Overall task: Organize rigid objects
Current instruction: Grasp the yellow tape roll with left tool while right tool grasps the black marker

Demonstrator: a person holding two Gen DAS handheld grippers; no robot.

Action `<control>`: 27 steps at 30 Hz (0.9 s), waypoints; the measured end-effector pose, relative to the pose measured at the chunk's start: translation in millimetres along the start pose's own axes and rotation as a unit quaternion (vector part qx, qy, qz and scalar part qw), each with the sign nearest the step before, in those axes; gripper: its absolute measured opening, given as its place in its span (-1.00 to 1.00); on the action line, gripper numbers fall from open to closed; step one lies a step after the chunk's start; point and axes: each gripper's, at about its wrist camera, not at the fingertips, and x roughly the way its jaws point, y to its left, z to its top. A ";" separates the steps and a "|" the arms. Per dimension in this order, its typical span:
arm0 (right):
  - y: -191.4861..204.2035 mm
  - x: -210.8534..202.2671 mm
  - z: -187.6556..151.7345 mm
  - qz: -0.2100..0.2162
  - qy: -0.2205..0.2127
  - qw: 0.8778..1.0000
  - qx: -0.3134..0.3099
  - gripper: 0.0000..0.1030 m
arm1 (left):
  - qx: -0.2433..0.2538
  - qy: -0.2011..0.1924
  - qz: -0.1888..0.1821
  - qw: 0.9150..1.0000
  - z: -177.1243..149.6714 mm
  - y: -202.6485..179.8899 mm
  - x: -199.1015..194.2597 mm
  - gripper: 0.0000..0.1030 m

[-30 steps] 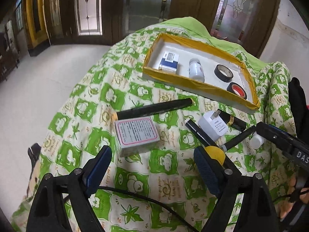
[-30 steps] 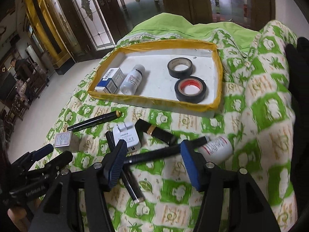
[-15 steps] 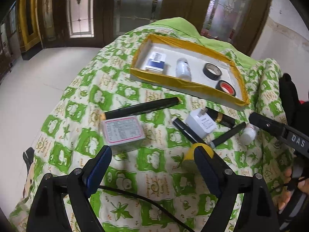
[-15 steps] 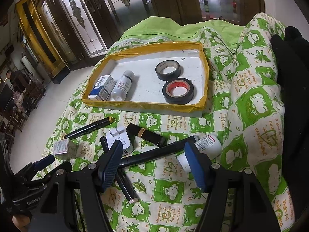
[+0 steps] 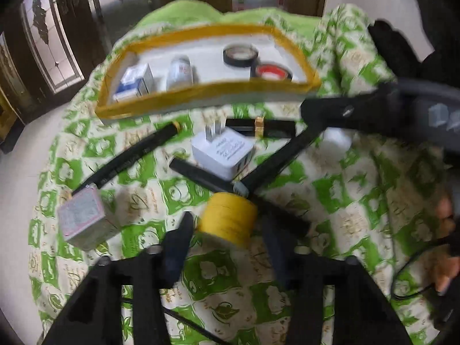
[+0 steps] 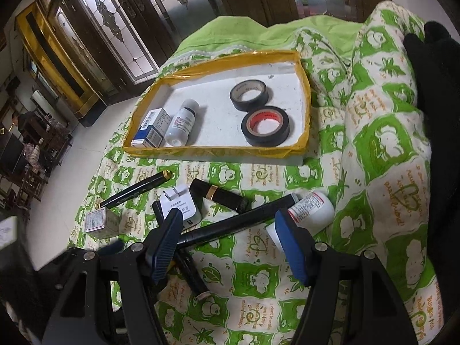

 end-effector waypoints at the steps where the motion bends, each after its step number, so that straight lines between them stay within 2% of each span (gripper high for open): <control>1: -0.5 1.4 -0.5 0.002 0.005 1.000 0.002 0.28 | -0.003 -0.002 -0.001 1.000 0.1 1.3 0.4 -0.11; 2: -0.5 2.5 -1.1 0.004 0.009 1.000 0.004 0.25 | -0.009 -0.007 -0.005 1.000 0.4 3.6 -1.3 -0.12; 4: -1.5 5.8 -2.7 0.017 0.022 1.000 0.013 0.05 | -0.024 -0.012 -0.010 1.000 -0.4 9.7 -4.7 -0.12; 6: -6.1 12.7 -5.6 0.045 0.044 0.997 0.041 -0.04 | -0.043 -0.016 -0.017 0.999 -3.3 16.6 -6.7 -0.12; 10: -23.3 31.6 -14.6 0.101 0.088 0.984 0.121 -0.11 | -0.079 -0.025 -0.029 0.996 -6.9 30.0 -11.6 -0.13; 17: -34.2 53.5 -13.9 0.130 0.094 0.967 0.196 -0.16 | -0.077 -0.023 -0.024 0.996 -8.1 28.9 -9.5 -0.13; 22: -41.0 68.6 -13.6 0.138 0.102 0.960 0.222 -0.39 | -0.072 -0.023 -0.018 0.997 -7.9 27.9 -8.3 -0.13; 27: -47.3 63.9 -14.6 0.153 0.095 0.955 0.237 -0.57 | -0.068 -0.028 -0.007 0.997 -7.6 25.7 -9.7 -0.13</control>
